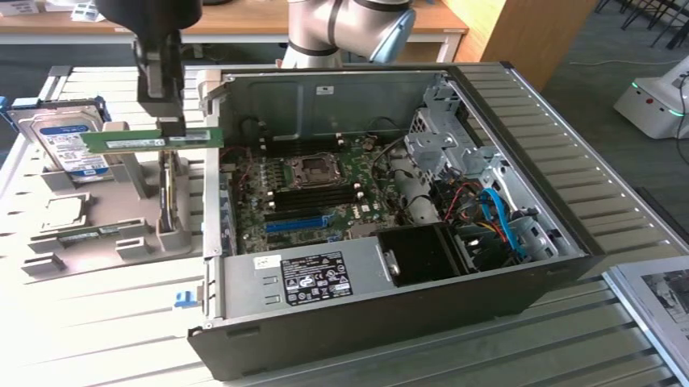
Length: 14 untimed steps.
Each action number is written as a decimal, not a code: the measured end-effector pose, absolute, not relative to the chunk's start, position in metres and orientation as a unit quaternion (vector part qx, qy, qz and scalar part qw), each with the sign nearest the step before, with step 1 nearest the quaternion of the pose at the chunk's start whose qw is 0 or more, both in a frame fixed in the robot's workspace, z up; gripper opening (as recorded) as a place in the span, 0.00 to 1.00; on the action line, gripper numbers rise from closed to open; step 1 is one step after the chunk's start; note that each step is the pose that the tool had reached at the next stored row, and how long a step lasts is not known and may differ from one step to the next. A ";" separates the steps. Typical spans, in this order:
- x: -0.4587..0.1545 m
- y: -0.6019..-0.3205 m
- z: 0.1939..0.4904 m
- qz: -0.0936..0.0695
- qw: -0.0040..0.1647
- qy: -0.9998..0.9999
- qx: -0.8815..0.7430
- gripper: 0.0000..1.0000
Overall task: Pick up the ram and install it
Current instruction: 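Pick up the ram and move it above insertion slot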
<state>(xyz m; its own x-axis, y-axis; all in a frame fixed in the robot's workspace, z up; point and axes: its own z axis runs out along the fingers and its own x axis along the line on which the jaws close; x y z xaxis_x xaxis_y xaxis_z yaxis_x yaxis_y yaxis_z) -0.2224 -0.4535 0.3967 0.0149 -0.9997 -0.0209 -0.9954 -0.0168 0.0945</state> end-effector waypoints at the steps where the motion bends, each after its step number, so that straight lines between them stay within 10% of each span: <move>1: -0.220 -0.454 0.397 -0.041 0.027 -0.701 0.712 0.11; 14: -0.217 -0.454 0.397 -0.038 0.024 -0.700 0.713 0.11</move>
<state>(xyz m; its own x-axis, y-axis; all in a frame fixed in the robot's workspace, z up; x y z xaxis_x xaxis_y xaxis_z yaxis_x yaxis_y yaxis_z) -0.2173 -0.4535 0.3967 0.0174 -0.9996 -0.0207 -0.9960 -0.0192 0.0873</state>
